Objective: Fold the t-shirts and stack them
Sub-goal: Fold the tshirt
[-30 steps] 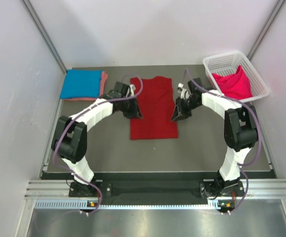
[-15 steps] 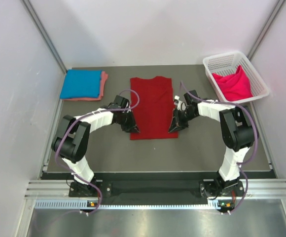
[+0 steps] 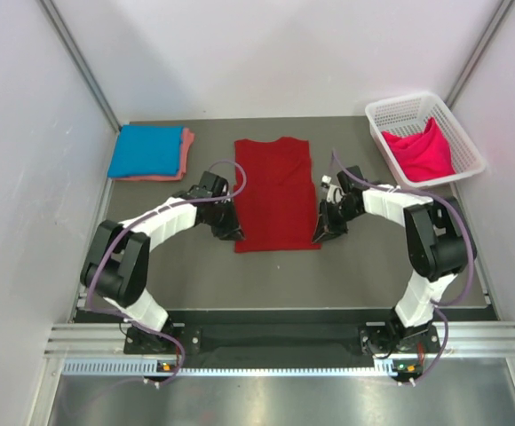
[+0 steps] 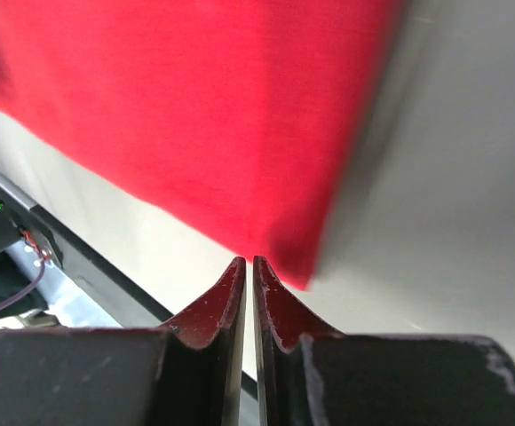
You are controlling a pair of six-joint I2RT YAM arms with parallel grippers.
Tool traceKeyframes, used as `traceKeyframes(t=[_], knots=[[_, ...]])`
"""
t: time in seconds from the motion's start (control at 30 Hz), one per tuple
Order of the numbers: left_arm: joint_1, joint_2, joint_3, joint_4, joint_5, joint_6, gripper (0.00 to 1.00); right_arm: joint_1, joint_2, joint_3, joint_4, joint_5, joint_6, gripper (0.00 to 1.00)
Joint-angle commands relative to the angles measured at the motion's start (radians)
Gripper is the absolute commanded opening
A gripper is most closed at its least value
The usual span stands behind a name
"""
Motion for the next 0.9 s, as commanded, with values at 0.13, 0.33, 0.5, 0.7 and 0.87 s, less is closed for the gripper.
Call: traceKeyframes(t=[0.13,0.33,0.5,0.7,0.87], knots=[[-0.046,-0.055,0.011,0.139,0.086,-0.113,0.21,0.176,0.007,0.111,0.066,-0.035,0.110,0.08],[-0.054,0.026,-0.024,0.256,0.136,-0.177,0.20,0.263,0.139,0.201,0.181,-0.107,0.216,0.08],[-0.056,0.085,-0.042,0.231,0.101,-0.144,0.20,0.255,0.202,0.203,0.191,-0.105,0.200,0.07],[-0.054,0.031,-0.070,0.126,0.037,-0.065,0.20,0.215,0.141,0.104,0.168,-0.073,0.151,0.07],[-0.054,-0.079,-0.058,0.040,-0.020,-0.021,0.21,0.203,0.046,0.068,0.102,-0.015,0.092,0.08]])
